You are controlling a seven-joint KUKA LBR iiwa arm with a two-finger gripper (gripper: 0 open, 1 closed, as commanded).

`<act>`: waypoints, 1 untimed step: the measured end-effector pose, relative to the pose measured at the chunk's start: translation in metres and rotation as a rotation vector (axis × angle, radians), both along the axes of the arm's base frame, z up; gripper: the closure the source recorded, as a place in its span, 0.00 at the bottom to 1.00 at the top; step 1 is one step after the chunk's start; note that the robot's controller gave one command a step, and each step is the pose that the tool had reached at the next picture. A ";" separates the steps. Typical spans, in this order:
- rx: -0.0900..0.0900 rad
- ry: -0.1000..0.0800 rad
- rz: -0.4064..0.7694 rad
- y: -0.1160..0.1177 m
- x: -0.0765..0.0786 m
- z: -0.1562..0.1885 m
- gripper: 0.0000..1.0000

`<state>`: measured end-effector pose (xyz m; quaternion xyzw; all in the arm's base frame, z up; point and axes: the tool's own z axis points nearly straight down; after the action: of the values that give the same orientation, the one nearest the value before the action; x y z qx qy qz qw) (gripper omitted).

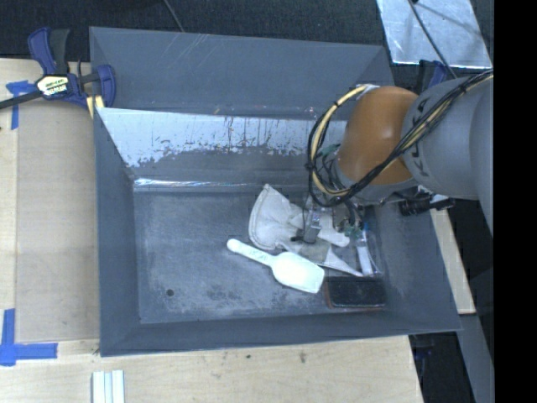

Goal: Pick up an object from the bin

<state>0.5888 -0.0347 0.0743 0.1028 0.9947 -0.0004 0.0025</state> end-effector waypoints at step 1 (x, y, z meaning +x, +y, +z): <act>0.000 0.000 0.001 0.000 0.000 0.000 1.00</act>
Offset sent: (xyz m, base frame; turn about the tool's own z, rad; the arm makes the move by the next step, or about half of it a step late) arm 0.0047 -0.0171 0.0961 -0.0299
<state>0.5889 -0.0347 0.0743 0.1025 0.9947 -0.0004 0.0025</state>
